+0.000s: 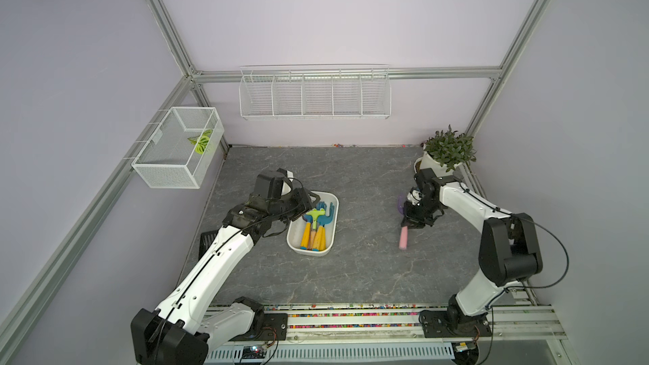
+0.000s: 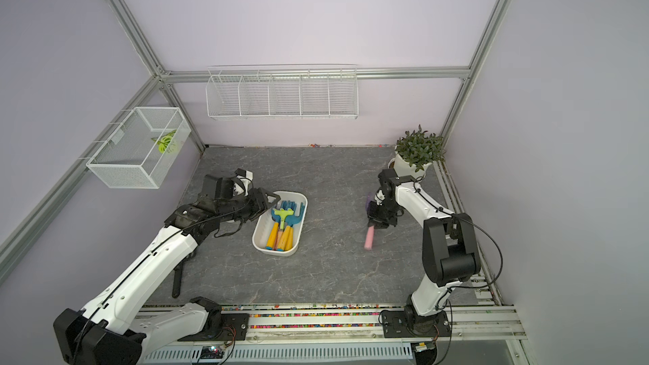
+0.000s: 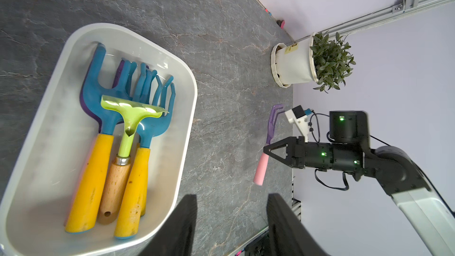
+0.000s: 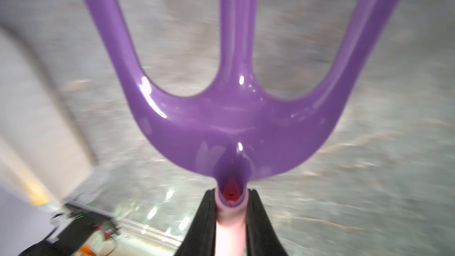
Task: Put the rake into the storage box
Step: Pick up the rake at the center of the board, then place the rake in the storage box.
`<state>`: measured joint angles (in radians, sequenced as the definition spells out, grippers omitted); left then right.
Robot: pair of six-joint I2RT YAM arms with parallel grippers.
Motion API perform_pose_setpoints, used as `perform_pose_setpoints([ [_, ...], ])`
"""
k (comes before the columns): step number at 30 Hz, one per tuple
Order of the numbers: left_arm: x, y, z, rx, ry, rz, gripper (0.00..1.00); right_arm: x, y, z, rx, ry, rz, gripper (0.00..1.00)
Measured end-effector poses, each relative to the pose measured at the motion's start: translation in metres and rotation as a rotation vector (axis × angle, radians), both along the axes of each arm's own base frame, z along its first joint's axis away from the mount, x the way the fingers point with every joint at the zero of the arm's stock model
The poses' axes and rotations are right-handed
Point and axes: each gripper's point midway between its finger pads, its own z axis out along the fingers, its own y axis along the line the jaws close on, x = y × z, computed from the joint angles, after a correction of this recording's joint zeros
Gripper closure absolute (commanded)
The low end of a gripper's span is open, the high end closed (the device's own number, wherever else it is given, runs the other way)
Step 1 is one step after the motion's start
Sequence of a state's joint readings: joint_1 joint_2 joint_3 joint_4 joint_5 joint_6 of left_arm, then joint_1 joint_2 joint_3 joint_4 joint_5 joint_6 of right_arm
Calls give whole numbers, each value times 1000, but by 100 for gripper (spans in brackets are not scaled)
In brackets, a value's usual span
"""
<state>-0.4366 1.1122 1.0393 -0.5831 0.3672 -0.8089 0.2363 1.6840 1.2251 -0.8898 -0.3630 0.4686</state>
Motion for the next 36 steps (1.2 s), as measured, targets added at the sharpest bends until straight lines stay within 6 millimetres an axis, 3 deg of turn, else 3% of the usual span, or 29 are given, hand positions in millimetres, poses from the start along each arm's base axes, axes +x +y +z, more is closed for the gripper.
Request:
perform_pose_setpoints([
  [5, -6, 8, 2, 13, -15, 22, 48, 21, 94, 53, 255, -131, 61, 100],
  [11, -18, 19, 1, 28, -20, 48, 48, 27, 208, 116, 515, -214, 177, 100],
  [15, -28, 29, 3, 36, -27, 74, 47, 22, 269, 129, 660, -196, 196, 100],
  [19, -37, 41, 8, 42, -39, 114, 46, 20, 315, 119, 770, -145, 171, 100],
  [22, -42, 51, 11, 48, -49, 147, 44, 18, 342, 108, 833, -107, 143, 100],
  [26, -46, 64, 11, 63, -47, 188, 43, 14, 360, 101, 881, -70, 123, 100],
  [32, -47, 73, 4, 87, -19, 210, 43, 12, 364, 106, 920, -68, 122, 100],
  [36, -46, 73, -1, 99, -5, 207, 43, 1, 352, 97, 879, -56, 145, 100],
])
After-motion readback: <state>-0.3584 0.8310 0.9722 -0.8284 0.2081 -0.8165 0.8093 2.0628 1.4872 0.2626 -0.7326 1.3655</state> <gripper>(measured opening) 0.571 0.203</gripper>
